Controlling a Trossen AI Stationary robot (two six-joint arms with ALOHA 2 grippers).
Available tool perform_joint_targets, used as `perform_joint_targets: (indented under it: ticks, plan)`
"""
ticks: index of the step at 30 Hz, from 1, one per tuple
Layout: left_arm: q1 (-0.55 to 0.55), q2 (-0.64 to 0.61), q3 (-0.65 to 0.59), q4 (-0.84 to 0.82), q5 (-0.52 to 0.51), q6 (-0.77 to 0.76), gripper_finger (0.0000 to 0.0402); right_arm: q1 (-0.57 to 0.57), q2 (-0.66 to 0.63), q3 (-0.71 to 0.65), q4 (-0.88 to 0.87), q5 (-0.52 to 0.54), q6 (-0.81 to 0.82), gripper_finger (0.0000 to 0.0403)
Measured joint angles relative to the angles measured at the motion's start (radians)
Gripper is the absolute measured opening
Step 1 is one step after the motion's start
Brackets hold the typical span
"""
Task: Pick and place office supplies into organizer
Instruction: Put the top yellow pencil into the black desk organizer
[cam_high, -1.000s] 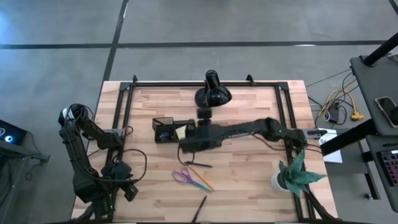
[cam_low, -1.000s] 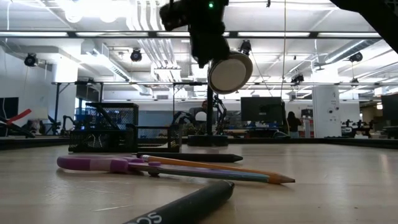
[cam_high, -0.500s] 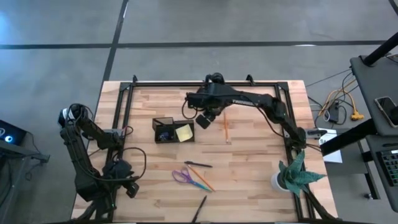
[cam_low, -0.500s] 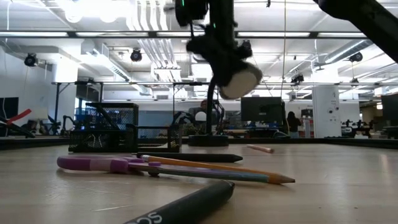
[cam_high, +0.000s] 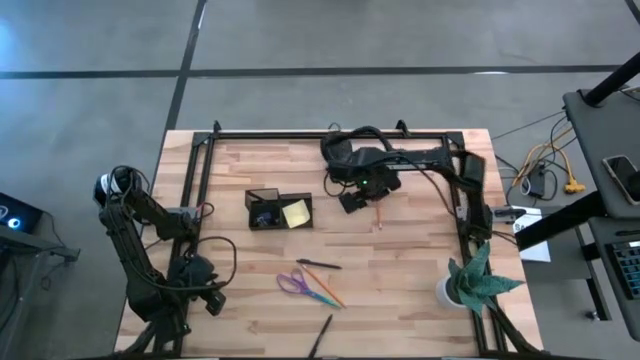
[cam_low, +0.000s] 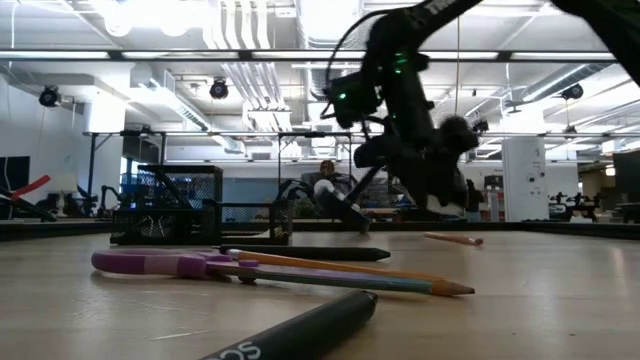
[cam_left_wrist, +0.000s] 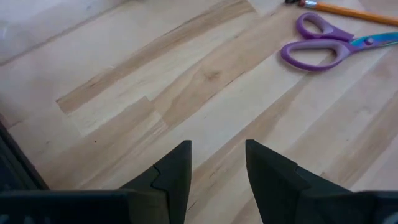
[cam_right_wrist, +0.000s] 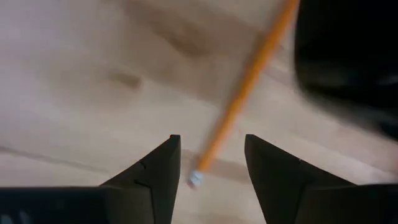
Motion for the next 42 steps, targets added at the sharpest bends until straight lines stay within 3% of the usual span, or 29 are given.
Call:
perform_joint_targets:
  ticks: [3, 8, 24, 31, 42]
  plan:
    - [0.0, -0.01, -0.012, 0.008, 0.002, 0.0, 0.0132, 0.0, -0.084, -0.079, 0.079, 0.017, 0.052, 0.0171]
    - [0.003, -0.043, -0.034, 0.004, 0.002, 0.007, 0.0132, 0.024, -0.157, -0.097, 0.091, 0.06, 0.071, 0.0171]
    - [0.02, -0.117, -0.059, -0.016, 0.006, 0.008, 0.0132, 0.071, -0.158, -0.118, 0.067, 0.102, 0.141, 0.0169]
    - [0.02, -0.105, -0.059, -0.007, 0.006, 0.008, 0.0132, 0.089, -0.158, -0.242, 0.094, 0.049, 0.191, 0.0171]
    - [0.02, -0.105, -0.059, -0.006, 0.005, 0.009, 0.0132, 0.085, -0.161, -0.414, 0.329, -0.023, 0.226, 0.017]
